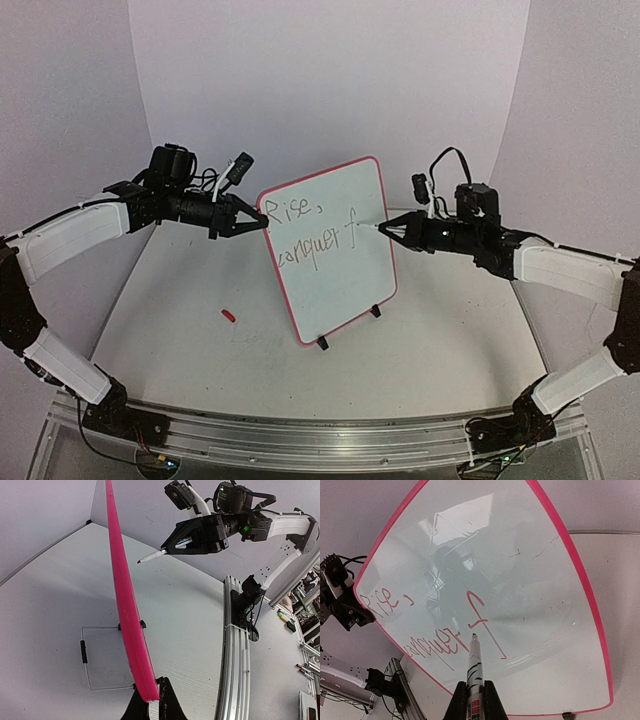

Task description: Write a sentence on the whiteboard

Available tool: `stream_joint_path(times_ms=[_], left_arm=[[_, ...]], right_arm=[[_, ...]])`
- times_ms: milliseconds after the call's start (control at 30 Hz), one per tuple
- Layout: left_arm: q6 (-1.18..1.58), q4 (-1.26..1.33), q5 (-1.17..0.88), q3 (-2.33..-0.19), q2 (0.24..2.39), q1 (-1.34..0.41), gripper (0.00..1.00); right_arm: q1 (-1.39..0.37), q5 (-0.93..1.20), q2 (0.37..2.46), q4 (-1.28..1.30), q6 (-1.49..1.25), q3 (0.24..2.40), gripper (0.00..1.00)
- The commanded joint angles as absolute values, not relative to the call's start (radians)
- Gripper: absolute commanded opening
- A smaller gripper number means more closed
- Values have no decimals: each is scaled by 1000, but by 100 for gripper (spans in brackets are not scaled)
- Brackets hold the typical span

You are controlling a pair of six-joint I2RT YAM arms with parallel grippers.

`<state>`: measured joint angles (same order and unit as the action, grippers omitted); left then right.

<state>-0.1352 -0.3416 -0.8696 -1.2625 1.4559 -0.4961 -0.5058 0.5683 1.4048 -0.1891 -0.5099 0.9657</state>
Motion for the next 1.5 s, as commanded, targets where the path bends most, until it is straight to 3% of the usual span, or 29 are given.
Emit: stream_joint_path(times_ms=[0, 800, 1467], left_arm=[[-204, -512, -868, -1233, 1499, -539, 0], [-206, -516, -863, -1234, 1491, -540, 0], [-207, -517, -863, -1233, 1485, -541, 0]], right_arm=[[-503, 544, 1433, -190, -484, 1002, 0], [-503, 474, 1438, -193, -489, 1028, 0], [-503, 565, 1460, -206, -495, 1023, 0]])
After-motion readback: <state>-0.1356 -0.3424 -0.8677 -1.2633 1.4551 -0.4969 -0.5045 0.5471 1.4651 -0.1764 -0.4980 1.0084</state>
